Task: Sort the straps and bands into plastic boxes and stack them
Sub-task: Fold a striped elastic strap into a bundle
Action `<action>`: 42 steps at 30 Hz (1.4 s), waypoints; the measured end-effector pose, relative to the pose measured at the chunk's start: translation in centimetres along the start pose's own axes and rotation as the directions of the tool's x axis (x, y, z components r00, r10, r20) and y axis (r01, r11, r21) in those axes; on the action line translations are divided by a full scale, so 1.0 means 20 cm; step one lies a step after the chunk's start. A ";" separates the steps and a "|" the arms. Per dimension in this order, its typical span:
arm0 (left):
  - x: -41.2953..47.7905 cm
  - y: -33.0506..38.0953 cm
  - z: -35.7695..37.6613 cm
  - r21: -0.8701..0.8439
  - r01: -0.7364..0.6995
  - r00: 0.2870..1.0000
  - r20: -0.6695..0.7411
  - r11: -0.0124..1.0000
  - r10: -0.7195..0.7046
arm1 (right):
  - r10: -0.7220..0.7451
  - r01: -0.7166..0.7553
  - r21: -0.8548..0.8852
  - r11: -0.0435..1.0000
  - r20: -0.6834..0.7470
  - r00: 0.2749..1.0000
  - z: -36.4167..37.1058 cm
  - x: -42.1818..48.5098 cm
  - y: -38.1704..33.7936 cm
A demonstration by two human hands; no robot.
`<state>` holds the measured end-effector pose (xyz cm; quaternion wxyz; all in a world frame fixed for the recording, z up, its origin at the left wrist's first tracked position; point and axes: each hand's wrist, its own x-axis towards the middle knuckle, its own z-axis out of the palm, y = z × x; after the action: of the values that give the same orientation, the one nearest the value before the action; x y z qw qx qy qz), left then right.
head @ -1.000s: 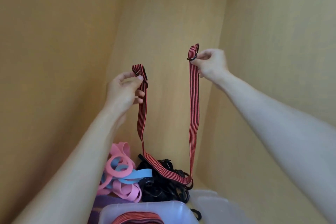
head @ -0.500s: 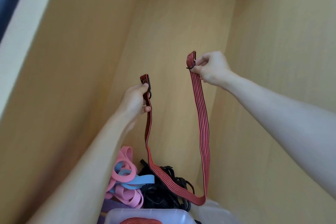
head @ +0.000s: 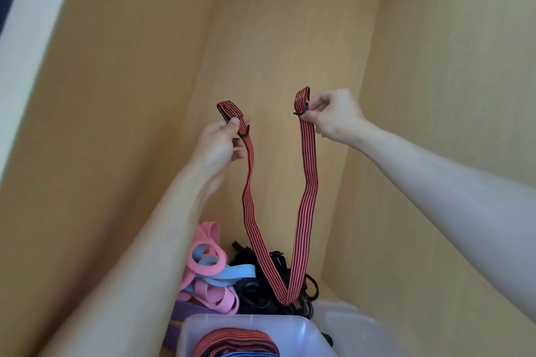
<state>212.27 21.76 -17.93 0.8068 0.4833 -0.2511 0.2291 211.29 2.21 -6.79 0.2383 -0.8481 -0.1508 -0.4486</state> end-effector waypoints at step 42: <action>0.00 -0.03 -0.02 -0.007 0.051 0.998 0.050 0.999 -0.050 | -0.044 -0.301 0.620 0.725 0.477 0.878 0.31 -0.26 -0.11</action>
<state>212.66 21.78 -18.50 0.8078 0.4917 -0.2596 0.1956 211.73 7.18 -13.60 0.5192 -0.7917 -0.2944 -0.1301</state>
